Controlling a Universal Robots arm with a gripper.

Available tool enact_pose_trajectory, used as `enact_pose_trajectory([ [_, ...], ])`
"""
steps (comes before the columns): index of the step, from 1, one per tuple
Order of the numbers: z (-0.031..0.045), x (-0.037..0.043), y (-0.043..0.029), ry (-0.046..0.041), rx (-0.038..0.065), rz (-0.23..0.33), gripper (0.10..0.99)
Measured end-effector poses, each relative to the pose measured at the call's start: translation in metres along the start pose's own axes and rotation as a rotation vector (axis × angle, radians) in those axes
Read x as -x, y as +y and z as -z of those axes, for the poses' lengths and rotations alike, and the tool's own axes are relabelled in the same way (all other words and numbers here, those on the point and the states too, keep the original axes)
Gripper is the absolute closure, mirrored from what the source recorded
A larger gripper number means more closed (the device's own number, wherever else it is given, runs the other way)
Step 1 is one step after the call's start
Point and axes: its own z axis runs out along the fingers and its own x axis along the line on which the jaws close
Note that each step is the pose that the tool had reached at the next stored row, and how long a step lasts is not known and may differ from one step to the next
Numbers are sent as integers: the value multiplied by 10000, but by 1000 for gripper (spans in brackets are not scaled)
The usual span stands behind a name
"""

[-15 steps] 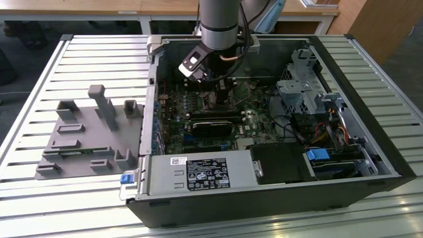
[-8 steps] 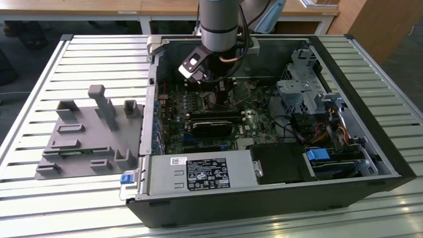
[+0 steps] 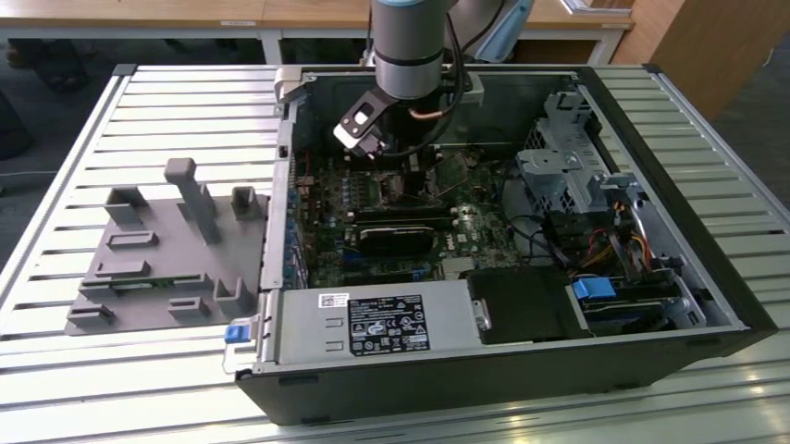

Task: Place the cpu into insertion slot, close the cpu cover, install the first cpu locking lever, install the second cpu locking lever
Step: 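Place the cpu into insertion slot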

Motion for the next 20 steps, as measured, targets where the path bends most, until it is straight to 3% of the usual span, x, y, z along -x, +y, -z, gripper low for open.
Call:
enact_pose_trajectory([
  [20, -56, -20, -6, 0, -1, -3, 561],
])
